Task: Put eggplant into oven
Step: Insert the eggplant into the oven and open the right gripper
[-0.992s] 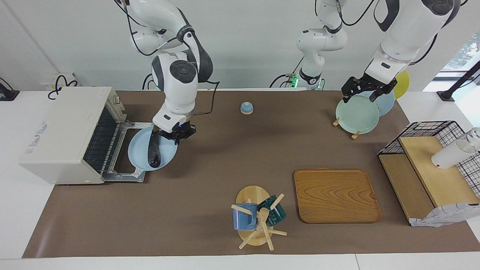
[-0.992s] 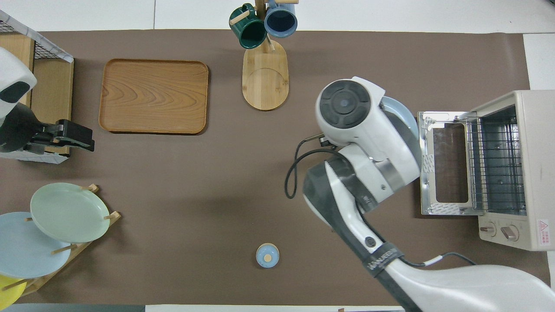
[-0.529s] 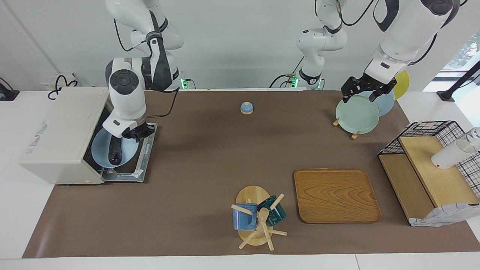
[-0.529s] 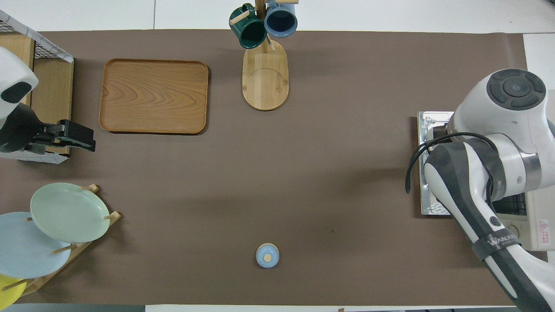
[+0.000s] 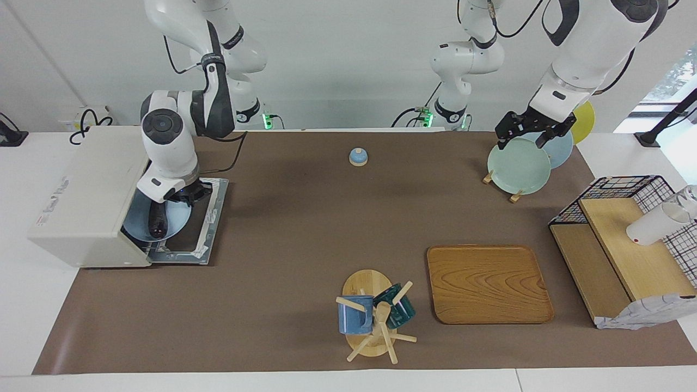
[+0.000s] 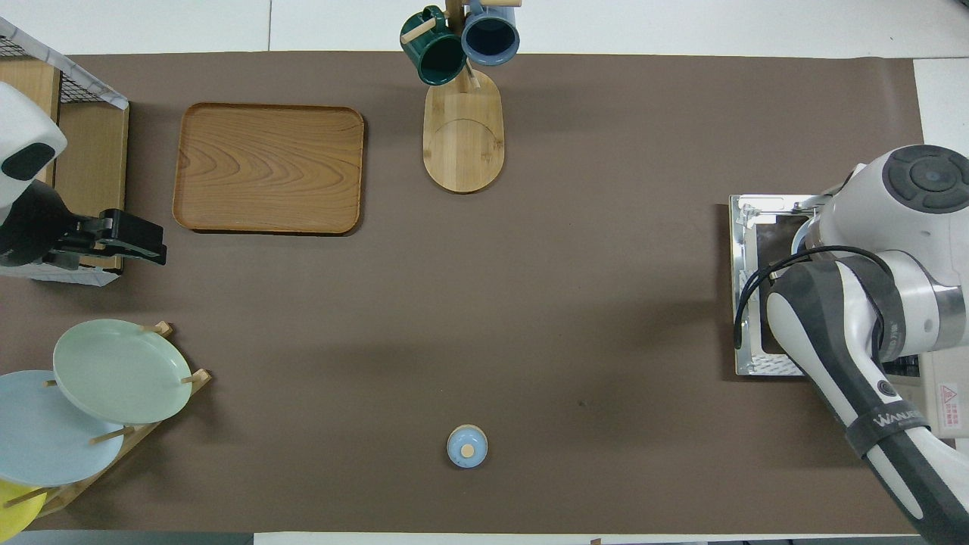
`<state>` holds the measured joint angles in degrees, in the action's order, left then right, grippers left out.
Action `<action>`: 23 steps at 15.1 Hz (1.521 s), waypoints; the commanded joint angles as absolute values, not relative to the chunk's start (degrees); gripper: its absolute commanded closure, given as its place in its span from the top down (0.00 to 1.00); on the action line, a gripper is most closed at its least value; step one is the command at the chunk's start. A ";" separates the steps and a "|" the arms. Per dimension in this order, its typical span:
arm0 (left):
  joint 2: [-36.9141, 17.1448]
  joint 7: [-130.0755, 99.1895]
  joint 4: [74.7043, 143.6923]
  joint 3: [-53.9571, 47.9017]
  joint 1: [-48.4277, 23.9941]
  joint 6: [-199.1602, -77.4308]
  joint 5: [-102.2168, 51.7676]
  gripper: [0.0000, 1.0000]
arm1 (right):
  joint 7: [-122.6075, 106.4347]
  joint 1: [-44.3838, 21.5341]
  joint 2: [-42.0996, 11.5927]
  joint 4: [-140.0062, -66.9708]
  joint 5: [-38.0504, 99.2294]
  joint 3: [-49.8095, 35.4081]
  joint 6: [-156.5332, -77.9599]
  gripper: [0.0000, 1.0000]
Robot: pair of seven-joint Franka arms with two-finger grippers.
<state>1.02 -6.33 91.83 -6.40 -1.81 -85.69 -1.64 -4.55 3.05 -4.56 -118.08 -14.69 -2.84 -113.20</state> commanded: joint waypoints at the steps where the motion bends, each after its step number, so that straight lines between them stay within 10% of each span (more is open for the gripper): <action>1: 1.14 -6.24 91.84 -7.03 -0.70 -84.81 -0.70 1.00 | -5.98 4.75 -2.37 -121.20 -12.75 -3.69 -113.73 0.00; 15: 1.14 -6.15 91.85 -6.94 -0.53 -84.73 -0.70 1.00 | -5.36 2.82 -2.28 -116.56 -9.41 -4.13 -108.99 0.33; 19: 1.14 -6.15 91.93 -6.94 -0.53 -84.73 -0.70 1.00 | 3.04 -1.22 -2.55 -120.20 -7.74 -4.13 -117.64 0.00; 23: 1.14 -6.15 91.85 -6.94 -0.53 -84.73 -0.70 1.00 | 4.57 -1.06 -4.74 -125.68 -7.65 -4.13 -127.26 0.00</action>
